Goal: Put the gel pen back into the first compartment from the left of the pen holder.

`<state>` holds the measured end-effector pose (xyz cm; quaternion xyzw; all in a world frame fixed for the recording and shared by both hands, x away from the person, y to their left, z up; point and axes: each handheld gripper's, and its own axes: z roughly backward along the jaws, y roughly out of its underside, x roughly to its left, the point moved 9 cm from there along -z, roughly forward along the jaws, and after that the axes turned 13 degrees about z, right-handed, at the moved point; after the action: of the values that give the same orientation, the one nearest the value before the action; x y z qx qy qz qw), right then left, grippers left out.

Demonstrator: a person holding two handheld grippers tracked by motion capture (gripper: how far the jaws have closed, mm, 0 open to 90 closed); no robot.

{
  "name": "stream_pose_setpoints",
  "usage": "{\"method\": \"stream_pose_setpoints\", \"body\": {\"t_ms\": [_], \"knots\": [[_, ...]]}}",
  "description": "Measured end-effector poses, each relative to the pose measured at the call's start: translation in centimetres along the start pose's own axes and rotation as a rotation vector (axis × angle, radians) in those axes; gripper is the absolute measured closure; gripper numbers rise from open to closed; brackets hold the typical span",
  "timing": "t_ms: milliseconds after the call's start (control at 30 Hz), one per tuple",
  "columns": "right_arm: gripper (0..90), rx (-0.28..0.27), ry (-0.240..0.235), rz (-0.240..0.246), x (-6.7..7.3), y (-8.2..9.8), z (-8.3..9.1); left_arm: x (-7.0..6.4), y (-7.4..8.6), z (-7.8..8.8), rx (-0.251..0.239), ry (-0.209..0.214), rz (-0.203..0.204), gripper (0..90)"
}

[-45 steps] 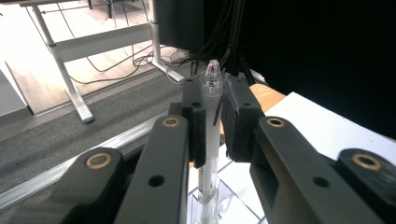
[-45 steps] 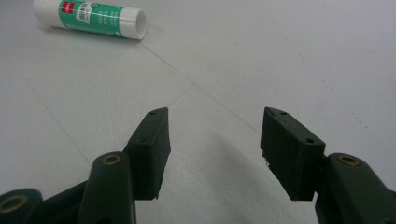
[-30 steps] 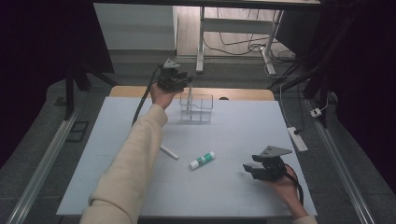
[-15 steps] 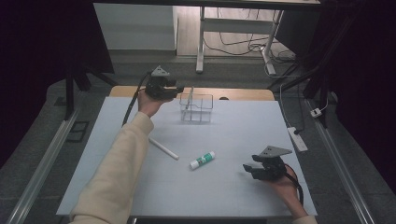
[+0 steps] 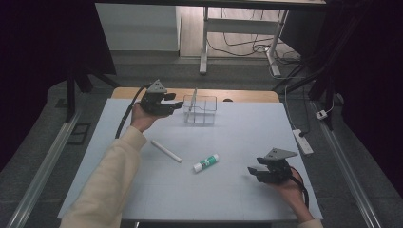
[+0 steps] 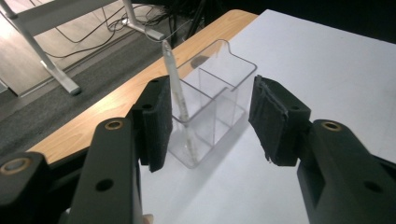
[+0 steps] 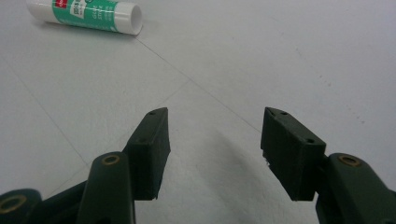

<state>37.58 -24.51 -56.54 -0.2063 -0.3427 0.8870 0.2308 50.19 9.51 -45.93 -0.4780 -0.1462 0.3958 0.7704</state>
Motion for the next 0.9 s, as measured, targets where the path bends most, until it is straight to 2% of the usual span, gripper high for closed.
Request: {"method": "stream_pose_setpoints", "body": {"t_ms": [233, 533, 900], "knots": [[41.1, 0.000, -0.003, 0.003, 0.0, 0.0, 0.0, -1.4, 1.0, 1.4, 0.010, 0.022, -0.028, 47.6], [41.1, 0.000, 0.000, 0.005, 0.0, 0.0, 0.0, -2.2, 2.5, 2.8, 0.035, 0.050, -0.031, 47.1], [41.0, -0.009, 0.006, 0.002, -0.1, -0.1, 0.2, -3.1, 4.5, 3.9, 0.106, 0.075, -0.069, 47.0]]}}
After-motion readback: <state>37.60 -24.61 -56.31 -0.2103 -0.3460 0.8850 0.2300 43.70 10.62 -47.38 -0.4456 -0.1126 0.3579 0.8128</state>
